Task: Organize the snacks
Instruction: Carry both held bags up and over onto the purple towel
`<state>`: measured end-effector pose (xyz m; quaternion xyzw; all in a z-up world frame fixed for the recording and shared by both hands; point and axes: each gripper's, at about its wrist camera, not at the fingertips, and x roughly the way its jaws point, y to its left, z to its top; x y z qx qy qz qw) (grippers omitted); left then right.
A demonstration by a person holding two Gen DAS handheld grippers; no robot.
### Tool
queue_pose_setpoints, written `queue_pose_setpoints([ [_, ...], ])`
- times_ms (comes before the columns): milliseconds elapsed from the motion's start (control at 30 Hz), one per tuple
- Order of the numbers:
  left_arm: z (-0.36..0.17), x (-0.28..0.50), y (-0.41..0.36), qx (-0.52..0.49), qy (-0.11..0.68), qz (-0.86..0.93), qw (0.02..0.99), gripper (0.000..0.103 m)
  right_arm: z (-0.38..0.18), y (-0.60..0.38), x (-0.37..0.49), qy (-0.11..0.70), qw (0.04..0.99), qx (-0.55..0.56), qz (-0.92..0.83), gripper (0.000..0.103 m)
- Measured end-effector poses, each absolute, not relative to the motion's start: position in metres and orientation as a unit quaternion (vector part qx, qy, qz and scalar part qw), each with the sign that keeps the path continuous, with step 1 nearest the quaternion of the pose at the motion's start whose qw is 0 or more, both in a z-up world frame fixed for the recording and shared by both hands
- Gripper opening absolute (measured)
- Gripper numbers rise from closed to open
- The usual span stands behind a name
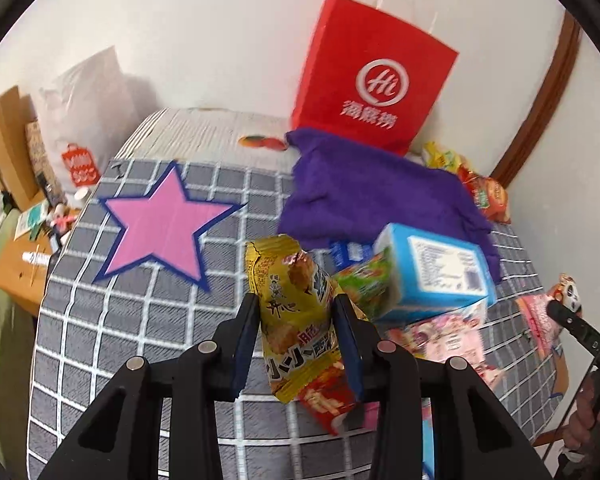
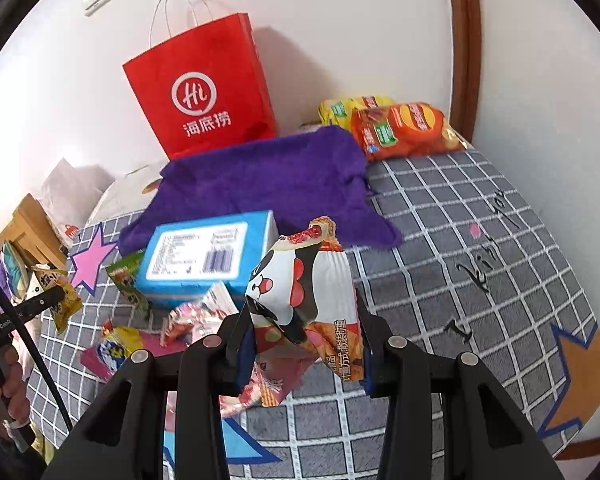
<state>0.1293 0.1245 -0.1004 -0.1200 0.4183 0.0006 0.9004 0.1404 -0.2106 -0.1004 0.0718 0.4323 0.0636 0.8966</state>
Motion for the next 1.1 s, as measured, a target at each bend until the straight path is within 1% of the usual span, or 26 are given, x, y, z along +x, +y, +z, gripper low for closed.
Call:
queue_pose_setpoints([
  [367, -0.058, 0.166, 0.074, -0.081, 0.394, -0.047, 0.914, 0.036, -0.064, -0.173, 0.169, 0.405, 0.904, 0.051, 0.128, 0.04],
  [633, -0.034, 0.209, 0.052, -0.056, 0.381, -0.067, 0.921, 0.036, -0.045, -0.16, 0.21, 0.398, 0.905, 0.039, 0.142, 0.04],
  [867, -0.025, 0.251, 0.04, -0.043, 0.376, -0.073, 0.923, 0.036, -0.03, -0.158, 0.25, 0.386, 0.91, 0.034, 0.148, 0.04],
  [1100, -0.033, 0.29, 0.034, -0.028, 0.379, -0.064, 0.923, 0.036, -0.031, -0.151, 0.292, 0.387, 0.91, 0.021, 0.151, 0.04],
])
